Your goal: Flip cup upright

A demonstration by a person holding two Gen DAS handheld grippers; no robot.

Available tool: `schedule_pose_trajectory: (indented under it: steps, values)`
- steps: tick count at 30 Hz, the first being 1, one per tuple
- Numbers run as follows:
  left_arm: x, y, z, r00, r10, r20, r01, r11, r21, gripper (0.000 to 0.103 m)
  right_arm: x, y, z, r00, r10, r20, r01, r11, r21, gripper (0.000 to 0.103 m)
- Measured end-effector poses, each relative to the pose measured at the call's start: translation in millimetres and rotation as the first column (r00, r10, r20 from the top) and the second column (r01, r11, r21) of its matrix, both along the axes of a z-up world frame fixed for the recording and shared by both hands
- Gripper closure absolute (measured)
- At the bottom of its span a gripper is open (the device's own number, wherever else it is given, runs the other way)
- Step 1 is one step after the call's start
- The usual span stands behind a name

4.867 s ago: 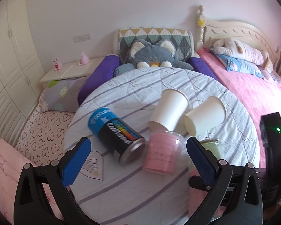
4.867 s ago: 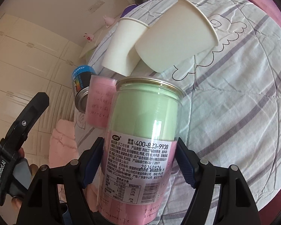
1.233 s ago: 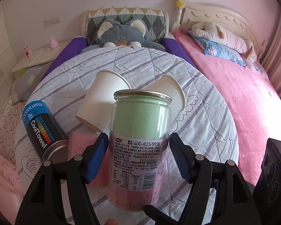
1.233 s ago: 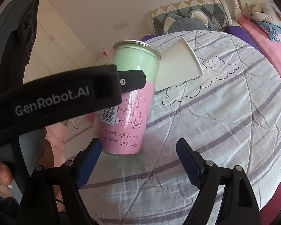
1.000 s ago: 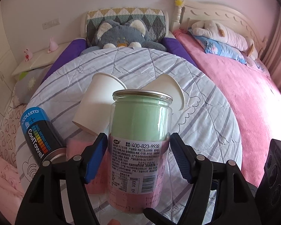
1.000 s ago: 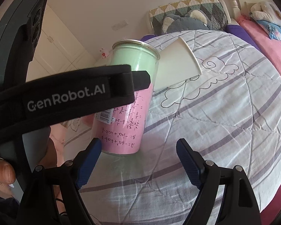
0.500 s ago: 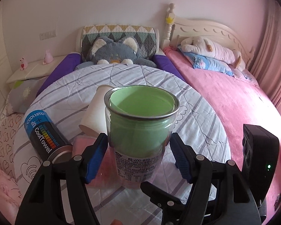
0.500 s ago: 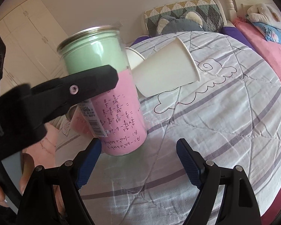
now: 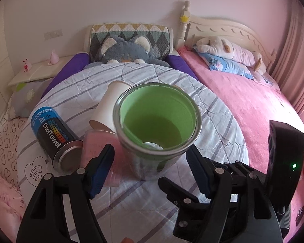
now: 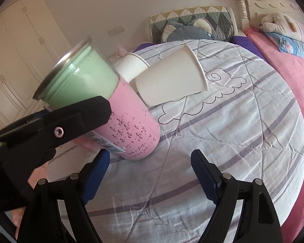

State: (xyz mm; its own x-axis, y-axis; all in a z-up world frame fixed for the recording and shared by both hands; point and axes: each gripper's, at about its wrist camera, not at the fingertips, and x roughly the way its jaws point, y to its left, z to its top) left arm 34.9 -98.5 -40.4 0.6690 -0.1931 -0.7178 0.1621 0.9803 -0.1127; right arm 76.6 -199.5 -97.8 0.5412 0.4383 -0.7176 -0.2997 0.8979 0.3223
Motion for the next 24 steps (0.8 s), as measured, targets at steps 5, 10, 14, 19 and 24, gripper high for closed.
schedule_pose_trajectory:
  steps: [5, 10, 14, 19, 24]
  values:
    - [-19, 11, 11, 0.999, -0.004, 0.033, 0.004, 1.000, -0.013, 0.016, -17, -1, 20, 0.998, -0.041, 0.048, 0.043, 0.999, -0.031, 0.020]
    - [-44, 31, 29, 0.996, 0.021, 0.089, -0.023, 0.999, 0.022, 0.007, -38, 0, 44, 0.992, -0.094, 0.082, 0.100, 0.992, -0.075, 0.020]
    - [-62, 49, 41, 0.989, 0.061, 0.134, -0.070, 0.996, 0.062, 0.005, -58, 4, 63, 0.984, -0.127, 0.127, 0.140, 0.985, -0.104, 0.020]
    - [-82, 65, 55, 0.978, 0.096, 0.187, -0.116, 0.988, 0.101, 0.002, -71, 17, 83, 0.969, -0.160, 0.186, 0.196, 0.961, -0.194, 0.020]
    - [-101, 75, 68, 0.965, 0.098, 0.245, -0.129, 0.985, 0.111, 0.001, -86, 31, 101, 0.953, -0.183, 0.240, 0.243, 0.937, -0.250, 0.020]
